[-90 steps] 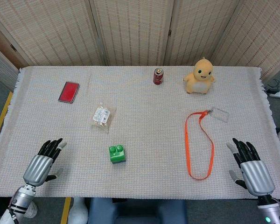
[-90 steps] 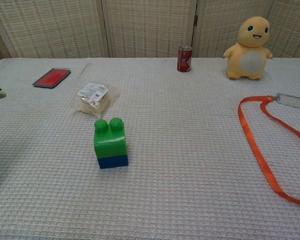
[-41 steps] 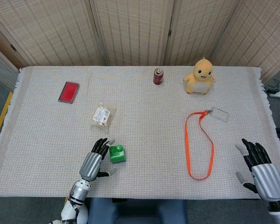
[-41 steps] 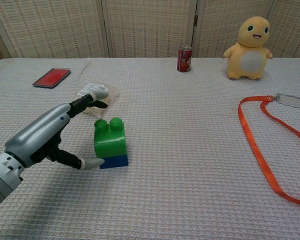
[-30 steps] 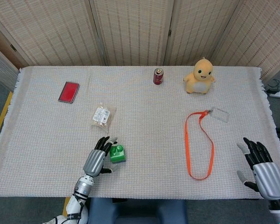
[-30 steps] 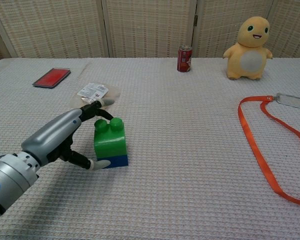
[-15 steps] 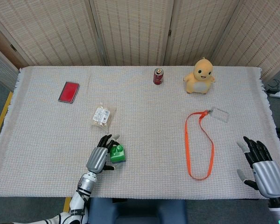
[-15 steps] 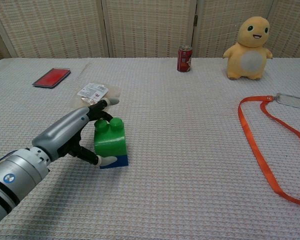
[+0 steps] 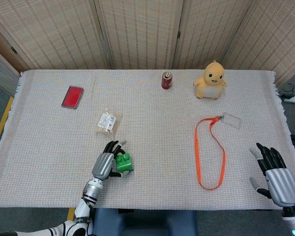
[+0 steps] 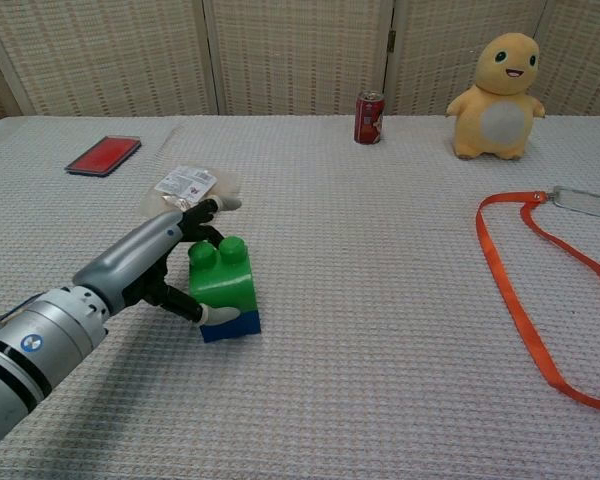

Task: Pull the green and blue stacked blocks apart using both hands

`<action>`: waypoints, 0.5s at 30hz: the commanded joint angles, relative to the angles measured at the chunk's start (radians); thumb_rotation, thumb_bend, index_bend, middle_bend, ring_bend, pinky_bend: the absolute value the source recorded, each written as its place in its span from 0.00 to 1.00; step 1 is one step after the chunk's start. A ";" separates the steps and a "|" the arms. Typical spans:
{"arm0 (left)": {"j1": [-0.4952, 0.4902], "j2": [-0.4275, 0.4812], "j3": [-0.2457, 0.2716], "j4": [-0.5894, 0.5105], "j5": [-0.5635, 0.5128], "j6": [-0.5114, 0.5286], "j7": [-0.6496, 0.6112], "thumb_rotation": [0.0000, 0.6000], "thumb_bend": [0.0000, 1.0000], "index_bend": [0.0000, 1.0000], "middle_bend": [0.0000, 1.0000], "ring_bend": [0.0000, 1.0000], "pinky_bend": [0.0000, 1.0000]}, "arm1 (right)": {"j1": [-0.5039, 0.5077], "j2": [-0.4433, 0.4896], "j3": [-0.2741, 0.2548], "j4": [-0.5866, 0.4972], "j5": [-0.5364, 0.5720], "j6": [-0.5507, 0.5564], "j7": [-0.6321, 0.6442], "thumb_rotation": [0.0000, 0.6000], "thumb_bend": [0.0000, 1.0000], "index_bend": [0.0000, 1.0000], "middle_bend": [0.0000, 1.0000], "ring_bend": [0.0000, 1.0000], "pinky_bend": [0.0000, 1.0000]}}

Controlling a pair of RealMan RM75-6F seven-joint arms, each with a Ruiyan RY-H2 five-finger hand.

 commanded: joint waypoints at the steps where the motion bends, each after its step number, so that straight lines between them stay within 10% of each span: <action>1: 0.000 0.000 0.001 0.000 0.001 0.005 -0.007 1.00 0.23 0.13 0.50 0.13 0.00 | 0.000 -0.001 0.000 -0.001 0.000 -0.001 -0.002 1.00 0.39 0.00 0.00 0.00 0.00; 15: 0.022 0.037 0.020 -0.068 0.056 0.096 -0.050 1.00 0.34 0.25 0.69 0.22 0.00 | 0.127 -0.046 -0.008 0.075 -0.029 -0.181 0.252 1.00 0.39 0.00 0.00 0.00 0.00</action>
